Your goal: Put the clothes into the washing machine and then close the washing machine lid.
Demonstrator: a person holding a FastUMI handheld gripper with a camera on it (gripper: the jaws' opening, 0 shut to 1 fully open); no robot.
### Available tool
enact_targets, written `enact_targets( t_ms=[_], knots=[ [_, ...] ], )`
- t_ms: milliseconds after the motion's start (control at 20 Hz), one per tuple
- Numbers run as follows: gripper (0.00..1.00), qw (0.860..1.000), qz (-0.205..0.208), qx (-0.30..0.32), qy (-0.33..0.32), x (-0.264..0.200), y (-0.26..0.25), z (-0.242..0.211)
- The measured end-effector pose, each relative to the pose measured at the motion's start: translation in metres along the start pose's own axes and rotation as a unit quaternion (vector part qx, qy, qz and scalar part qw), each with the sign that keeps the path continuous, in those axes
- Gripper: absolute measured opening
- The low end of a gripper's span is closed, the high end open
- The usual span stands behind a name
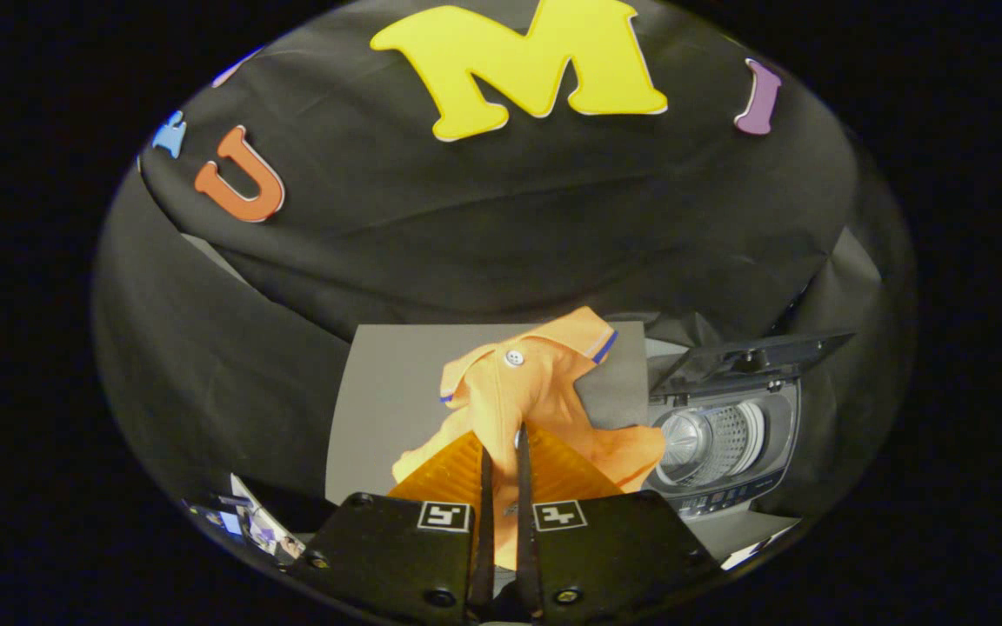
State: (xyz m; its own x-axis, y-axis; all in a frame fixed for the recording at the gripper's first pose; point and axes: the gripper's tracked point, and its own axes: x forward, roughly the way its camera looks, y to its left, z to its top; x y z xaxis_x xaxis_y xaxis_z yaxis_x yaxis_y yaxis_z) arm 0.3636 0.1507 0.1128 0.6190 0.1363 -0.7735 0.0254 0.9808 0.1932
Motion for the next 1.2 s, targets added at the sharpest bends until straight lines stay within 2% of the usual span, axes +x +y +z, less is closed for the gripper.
enact_targets(
  t_ms=[250, 750, 1050, 1200],
  knots=[
    [0.13, 0.999, -0.003, 0.016, -0.030, -0.035, -0.018, 0.013],
    [0.13, 0.994, -0.029, 0.045, -0.090, -0.117, -0.106, 0.029],
    [0.13, 0.991, -0.054, 0.063, -0.107, -0.140, -0.166, 0.031],
    [0.13, 0.991, -0.055, 0.074, -0.102, -0.142, -0.191, 0.023]
  ],
)
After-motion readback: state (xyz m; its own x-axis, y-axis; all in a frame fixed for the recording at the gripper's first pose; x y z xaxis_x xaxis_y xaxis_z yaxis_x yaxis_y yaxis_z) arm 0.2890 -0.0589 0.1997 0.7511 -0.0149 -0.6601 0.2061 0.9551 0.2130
